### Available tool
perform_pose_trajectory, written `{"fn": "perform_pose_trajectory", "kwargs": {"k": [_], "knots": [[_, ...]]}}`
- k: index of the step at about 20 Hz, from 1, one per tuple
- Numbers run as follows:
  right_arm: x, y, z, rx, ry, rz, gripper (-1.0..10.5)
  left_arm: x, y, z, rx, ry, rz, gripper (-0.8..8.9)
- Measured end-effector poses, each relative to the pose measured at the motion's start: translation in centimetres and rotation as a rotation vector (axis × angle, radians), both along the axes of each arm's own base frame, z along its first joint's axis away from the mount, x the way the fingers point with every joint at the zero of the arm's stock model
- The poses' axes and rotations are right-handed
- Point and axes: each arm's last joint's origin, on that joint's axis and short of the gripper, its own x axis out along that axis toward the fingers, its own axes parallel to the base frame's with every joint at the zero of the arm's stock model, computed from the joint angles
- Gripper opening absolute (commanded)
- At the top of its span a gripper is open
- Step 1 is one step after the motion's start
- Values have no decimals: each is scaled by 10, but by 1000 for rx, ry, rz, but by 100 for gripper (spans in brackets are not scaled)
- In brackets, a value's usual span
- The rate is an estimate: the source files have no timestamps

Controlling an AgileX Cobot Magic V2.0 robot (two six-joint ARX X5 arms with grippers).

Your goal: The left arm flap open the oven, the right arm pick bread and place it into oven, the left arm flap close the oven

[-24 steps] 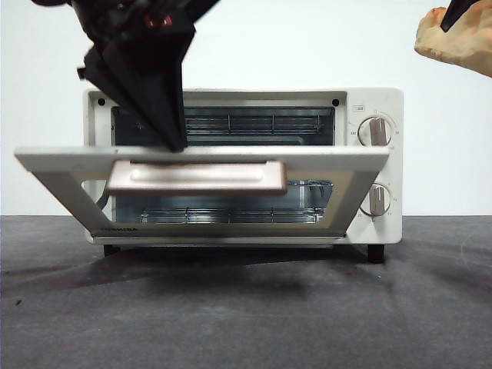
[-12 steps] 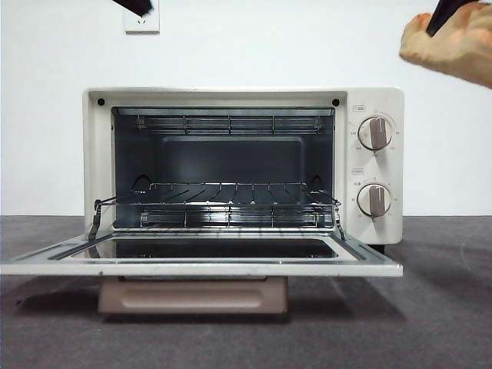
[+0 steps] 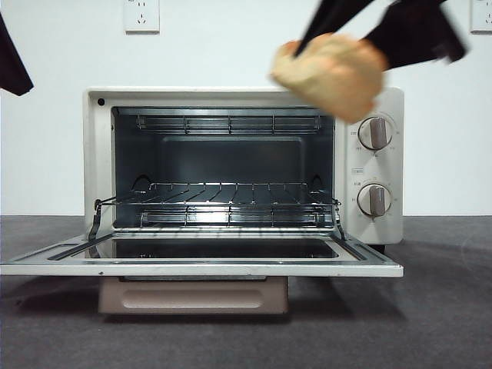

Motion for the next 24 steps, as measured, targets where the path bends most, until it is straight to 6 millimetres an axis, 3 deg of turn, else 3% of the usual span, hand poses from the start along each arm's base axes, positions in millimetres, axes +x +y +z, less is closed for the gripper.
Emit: {"fn": "perform_pose_trajectory", "kwargs": {"k": [7,13,20,24], "knots": [[48,46,-38,48,-31,-136,168,-1,1,0,2,5,0,17],[80,66,-43,17,-123,-338,168,-1,1,0,2,5,0,16],[91,71,-60,-60,-128,-436,180,-1,1,0,2,5,0,16],[94,73,-66,-77,-128,-455,291,-1,1,0,2,5,0,16]]}}
